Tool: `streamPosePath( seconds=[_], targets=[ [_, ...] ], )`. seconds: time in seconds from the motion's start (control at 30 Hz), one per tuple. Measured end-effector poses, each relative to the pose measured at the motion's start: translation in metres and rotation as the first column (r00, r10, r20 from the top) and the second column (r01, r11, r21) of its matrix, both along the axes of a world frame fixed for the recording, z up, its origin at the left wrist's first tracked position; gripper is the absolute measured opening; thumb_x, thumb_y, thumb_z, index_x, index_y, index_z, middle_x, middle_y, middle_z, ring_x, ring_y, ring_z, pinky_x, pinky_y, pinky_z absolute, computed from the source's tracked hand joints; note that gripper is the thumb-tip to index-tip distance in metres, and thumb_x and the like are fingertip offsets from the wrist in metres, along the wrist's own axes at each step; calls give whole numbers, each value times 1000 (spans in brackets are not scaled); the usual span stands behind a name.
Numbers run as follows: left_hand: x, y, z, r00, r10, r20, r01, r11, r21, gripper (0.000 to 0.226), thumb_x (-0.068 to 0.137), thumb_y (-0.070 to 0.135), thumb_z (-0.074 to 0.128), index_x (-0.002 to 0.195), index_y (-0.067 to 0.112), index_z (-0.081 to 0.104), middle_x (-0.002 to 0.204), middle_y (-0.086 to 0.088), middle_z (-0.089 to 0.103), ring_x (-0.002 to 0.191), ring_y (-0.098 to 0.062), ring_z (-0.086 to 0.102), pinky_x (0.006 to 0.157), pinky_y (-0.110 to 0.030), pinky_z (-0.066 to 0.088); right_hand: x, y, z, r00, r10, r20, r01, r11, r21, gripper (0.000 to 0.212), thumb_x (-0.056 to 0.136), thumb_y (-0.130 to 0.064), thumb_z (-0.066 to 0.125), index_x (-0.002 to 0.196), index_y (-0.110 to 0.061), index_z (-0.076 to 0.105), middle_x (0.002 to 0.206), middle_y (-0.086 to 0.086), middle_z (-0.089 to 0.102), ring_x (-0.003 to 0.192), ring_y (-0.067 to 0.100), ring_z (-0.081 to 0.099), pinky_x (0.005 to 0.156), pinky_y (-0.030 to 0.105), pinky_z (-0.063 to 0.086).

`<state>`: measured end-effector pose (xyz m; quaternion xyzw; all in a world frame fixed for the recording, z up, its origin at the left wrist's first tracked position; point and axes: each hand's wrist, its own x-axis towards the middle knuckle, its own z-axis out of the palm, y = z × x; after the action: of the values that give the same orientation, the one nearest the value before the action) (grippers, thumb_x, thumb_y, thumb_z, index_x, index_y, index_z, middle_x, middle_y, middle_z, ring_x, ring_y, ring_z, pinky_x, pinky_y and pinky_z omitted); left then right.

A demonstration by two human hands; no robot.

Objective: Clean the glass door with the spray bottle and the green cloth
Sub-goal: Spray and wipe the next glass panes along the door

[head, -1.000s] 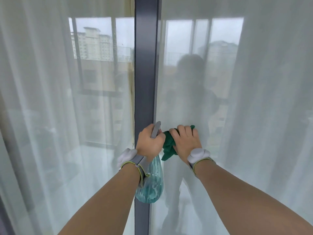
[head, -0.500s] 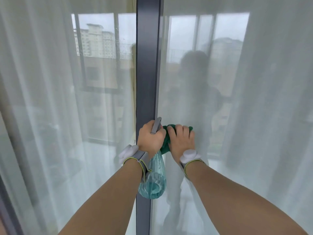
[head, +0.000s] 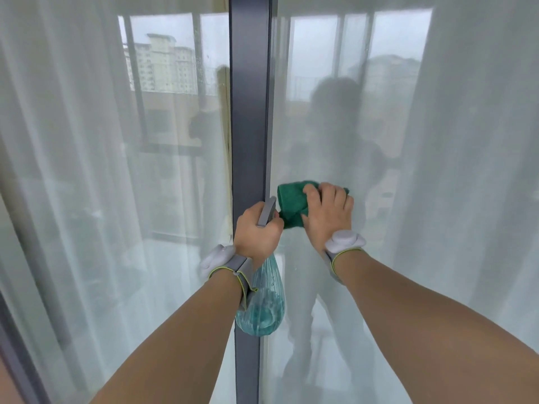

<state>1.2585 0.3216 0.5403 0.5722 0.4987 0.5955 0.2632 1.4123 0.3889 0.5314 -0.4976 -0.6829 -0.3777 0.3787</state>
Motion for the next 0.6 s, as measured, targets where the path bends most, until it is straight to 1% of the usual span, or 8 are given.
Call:
streamPosePath(
  seconds=[0.1, 0.2, 0.27, 0.33, 0.43, 0.47, 0.53, 0.6],
  targets=[
    [1, -3, 1, 1000, -2, -18, 2, 1000, 18, 28, 70, 25, 50, 84, 3, 59, 66, 0, 52, 60, -20, 43, 59, -29, 37, -8, -2, -30, 990, -5, 139, 15, 997, -69, 64, 64, -22, 79, 121, -19, 49, 103, 9, 53, 88, 30, 45, 73, 39, 33],
    [1, -4, 2, 999, 10, -35, -10, 1000, 16, 30, 69, 25, 49, 86, 2, 60, 67, -2, 53, 61, -20, 44, 60, -30, 38, -8, -5, -29, 982, 16, 189, 7, 993, -121, 55, 67, -23, 75, 117, -22, 51, 101, 5, 50, 87, 28, 45, 72, 37, 30],
    [1, -3, 2, 999, 7, -36, -6, 1000, 9, 26, 69, 26, 50, 81, 5, 59, 65, 1, 52, 59, -19, 42, 59, -29, 37, -2, -6, -9, 986, 27, 163, -11, 995, -101, 55, 65, -21, 75, 115, -21, 52, 101, 4, 50, 86, 28, 44, 72, 37, 30],
    [0, -3, 1, 1000, 0, -28, 0, 1000, 2, 19, 69, 26, 51, 77, 9, 57, 63, 3, 51, 58, -18, 42, 58, -28, 36, 5, -8, 18, 997, 5, 76, -4, 1000, -23, 58, 63, -22, 75, 116, -19, 51, 103, 6, 51, 88, 28, 42, 73, 37, 28],
    [2, -2, 0, 999, 17, -43, -17, 1000, 5, 28, 71, 27, 50, 82, 3, 57, 64, 0, 49, 59, -21, 40, 60, -32, 36, 14, -7, 45, 1000, -2, -19, 3, 999, 42, 57, 69, -26, 72, 119, -16, 48, 107, 10, 50, 92, 30, 43, 76, 40, 32],
    [2, -2, 0, 998, 27, -49, -26, 1000, 6, 29, 71, 28, 50, 83, 2, 57, 64, 0, 49, 59, -22, 40, 59, -33, 36, 14, -5, 46, 1000, -1, -27, 2, 999, 52, 57, 70, -26, 72, 120, -16, 48, 108, 11, 49, 92, 30, 44, 76, 40, 34],
    [3, -3, 0, 998, 21, -60, -21, 1000, 9, 23, 71, 27, 49, 80, 7, 57, 63, 1, 49, 58, -22, 41, 58, -32, 37, 12, -4, 36, 999, 1, -42, 1, 999, 45, 58, 70, -27, 72, 122, -16, 48, 109, 12, 50, 93, 31, 43, 75, 41, 34],
    [3, -4, 0, 997, 26, -68, -25, 1000, 16, 17, 71, 25, 50, 78, 11, 57, 62, 2, 51, 57, -21, 43, 56, -31, 38, 6, -4, 14, 999, 5, -36, -5, 1000, -13, 63, 67, -25, 74, 122, -17, 47, 108, 12, 50, 93, 30, 41, 75, 41, 35]
  ],
)
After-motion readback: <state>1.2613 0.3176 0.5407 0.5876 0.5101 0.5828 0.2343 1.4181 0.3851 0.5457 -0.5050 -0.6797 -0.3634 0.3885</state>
